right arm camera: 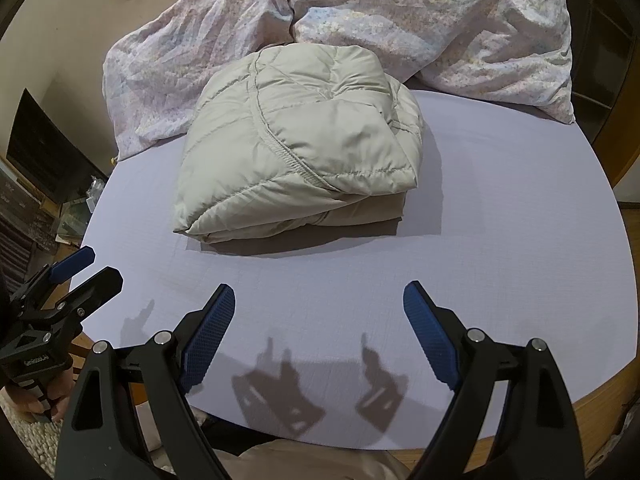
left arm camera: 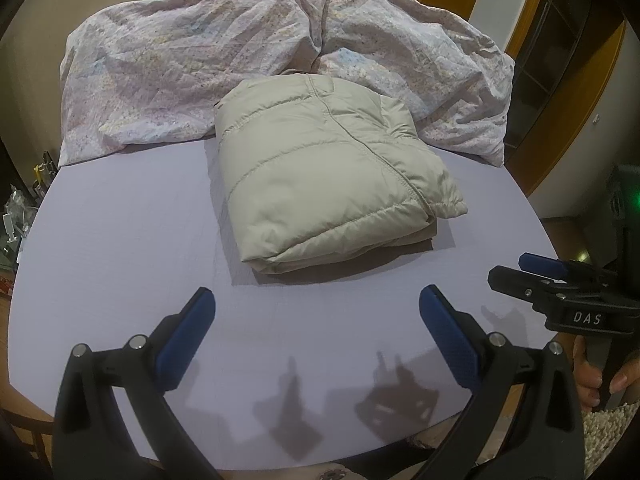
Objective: Fold large clothes
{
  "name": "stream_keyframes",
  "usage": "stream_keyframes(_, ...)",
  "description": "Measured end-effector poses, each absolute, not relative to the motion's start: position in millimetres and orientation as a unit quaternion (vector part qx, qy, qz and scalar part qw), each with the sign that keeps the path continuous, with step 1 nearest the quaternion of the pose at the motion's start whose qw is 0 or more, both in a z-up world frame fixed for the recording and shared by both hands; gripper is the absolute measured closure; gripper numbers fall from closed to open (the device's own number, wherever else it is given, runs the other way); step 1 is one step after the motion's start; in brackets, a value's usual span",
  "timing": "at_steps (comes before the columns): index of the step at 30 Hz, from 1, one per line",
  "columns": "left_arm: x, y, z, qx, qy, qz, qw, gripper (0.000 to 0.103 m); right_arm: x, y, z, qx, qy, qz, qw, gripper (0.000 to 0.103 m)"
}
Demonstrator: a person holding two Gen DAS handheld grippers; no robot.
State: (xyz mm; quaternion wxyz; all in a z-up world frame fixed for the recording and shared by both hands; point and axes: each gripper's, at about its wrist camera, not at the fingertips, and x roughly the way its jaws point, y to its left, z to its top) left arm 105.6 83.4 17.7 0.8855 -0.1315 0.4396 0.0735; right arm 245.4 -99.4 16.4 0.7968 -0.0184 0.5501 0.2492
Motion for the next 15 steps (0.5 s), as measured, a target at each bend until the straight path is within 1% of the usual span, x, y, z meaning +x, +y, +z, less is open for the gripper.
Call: stream_keyframes(15,102.3,85.0,16.5,-0.13,0.444,0.083,0.883,0.002,244.3,-97.8,15.5,-0.018,0.554,0.25,0.794,0.015)
